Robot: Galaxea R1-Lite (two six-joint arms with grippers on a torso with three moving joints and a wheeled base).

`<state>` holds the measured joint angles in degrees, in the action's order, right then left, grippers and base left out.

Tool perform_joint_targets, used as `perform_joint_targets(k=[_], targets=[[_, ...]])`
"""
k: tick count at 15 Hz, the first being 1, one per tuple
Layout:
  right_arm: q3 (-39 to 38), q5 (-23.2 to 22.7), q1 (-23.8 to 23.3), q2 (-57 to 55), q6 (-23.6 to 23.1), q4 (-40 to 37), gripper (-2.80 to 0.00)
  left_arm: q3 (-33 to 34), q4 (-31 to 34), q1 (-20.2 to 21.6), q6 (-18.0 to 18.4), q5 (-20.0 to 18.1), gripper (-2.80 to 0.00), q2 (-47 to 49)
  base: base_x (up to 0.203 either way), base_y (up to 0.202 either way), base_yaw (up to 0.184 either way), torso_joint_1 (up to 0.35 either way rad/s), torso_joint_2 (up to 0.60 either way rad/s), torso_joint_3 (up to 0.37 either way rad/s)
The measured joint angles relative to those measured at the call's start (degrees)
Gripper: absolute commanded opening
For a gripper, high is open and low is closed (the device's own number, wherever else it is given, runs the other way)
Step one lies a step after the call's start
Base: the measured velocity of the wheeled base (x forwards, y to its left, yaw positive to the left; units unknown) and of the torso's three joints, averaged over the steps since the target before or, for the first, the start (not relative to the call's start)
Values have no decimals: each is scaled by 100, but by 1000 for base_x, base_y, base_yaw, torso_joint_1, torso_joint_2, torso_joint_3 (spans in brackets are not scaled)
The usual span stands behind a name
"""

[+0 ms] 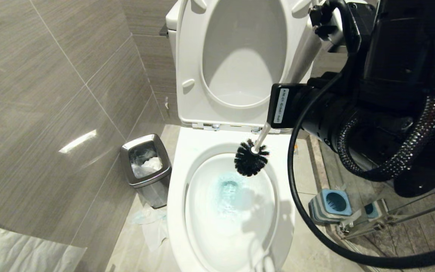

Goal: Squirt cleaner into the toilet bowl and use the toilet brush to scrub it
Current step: Scrub the toilet bowl

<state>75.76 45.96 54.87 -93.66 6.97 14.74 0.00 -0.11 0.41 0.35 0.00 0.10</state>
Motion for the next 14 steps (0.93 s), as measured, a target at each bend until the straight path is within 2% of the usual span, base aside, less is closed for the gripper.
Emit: perform_joint_targets(k=[14], targets=[[11, -16, 30, 13, -316, -102, -280, 0, -2, 0, -2, 0, -280, 0, 0, 0, 0, 0, 0, 0]])
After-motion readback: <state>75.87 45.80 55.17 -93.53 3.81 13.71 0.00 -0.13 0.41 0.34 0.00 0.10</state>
